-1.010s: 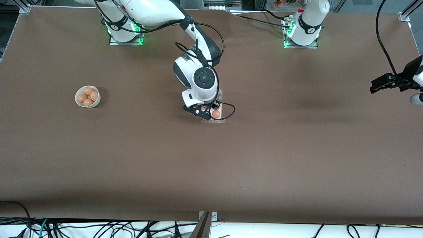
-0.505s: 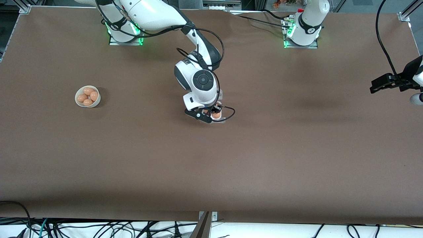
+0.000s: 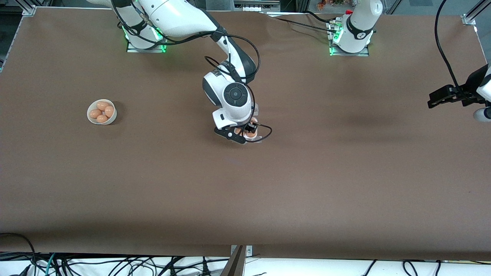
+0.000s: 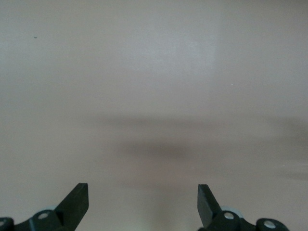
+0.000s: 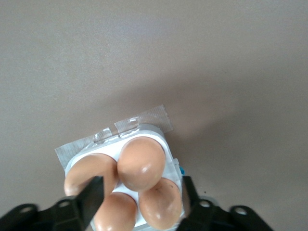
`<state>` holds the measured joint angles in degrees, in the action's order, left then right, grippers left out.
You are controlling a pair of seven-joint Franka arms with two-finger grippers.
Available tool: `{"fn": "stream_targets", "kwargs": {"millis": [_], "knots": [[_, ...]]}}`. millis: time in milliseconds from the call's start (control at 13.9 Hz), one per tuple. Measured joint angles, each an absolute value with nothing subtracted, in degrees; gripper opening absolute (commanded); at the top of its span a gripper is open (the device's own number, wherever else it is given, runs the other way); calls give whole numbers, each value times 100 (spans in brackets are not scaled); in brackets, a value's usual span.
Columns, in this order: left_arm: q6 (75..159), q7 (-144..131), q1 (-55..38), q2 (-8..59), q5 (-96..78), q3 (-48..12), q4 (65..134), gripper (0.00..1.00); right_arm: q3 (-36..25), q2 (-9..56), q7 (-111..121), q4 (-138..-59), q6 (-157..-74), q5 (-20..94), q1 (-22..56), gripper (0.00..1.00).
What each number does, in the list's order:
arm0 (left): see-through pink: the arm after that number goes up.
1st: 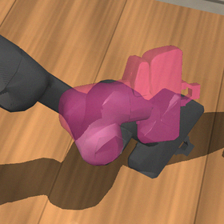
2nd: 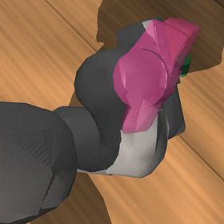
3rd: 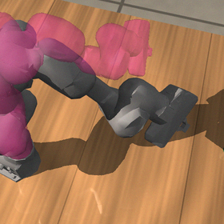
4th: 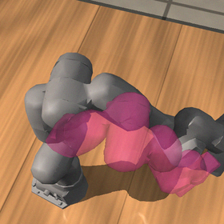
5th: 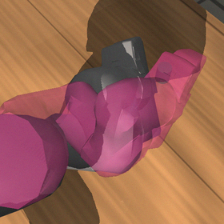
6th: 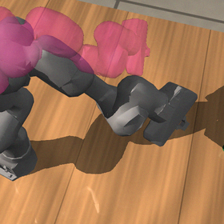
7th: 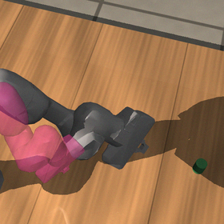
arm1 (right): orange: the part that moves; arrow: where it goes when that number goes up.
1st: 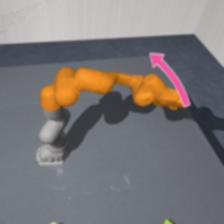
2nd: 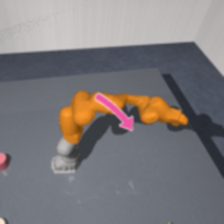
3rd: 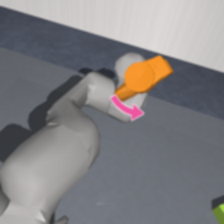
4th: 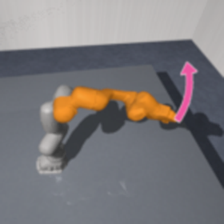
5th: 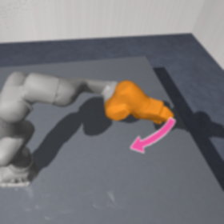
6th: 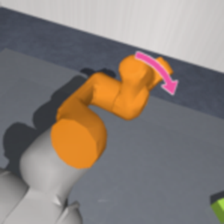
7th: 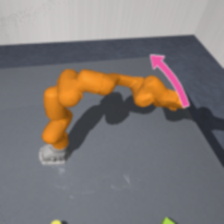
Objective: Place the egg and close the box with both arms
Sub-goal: 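Release the egg into the slot while the left gripper reaches the lid, then fold the clear lid over the eggs with the left gripper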
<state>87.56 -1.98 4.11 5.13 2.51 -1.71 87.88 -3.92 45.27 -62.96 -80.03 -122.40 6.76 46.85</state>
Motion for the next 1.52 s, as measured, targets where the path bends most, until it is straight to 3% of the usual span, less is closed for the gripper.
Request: {"fn": "stream_targets", "kwargs": {"millis": [505, 794, 938, 1082, 1299, 1515], "knots": [[8755, -482, -205, 657, 251, -220, 8788, 100, -477, 4449, -5891, -7713, -12317, 676, 4233, 100], [8738, -955, -727, 766, 231, -245, 8790, 100, -543, 4026, -4826, -7680, -11482, 676, 3633, 100], [8738, -1286, -1052, 940, 46, -257, 8791, 83, -720, 3800, -4370, -7677, -11026, 676, 3512, 100], [8682, -1502, -1335, 1116, -326, -268, 8790, 55, -960, 3616, -4010, -7676, -10618, 676, 3491, 100], [8550, -1583, -1505, 1356, -1181, -270, 8792, 29, -1313, 3434, -3405, -7673, -10195, 676, 3487, 100], [8533, -1680, -1828, 1690, -1657, -280, 8792, 13, -1526, 3160, -2820, -7738, -9975, 676, 3289, 100]]}}
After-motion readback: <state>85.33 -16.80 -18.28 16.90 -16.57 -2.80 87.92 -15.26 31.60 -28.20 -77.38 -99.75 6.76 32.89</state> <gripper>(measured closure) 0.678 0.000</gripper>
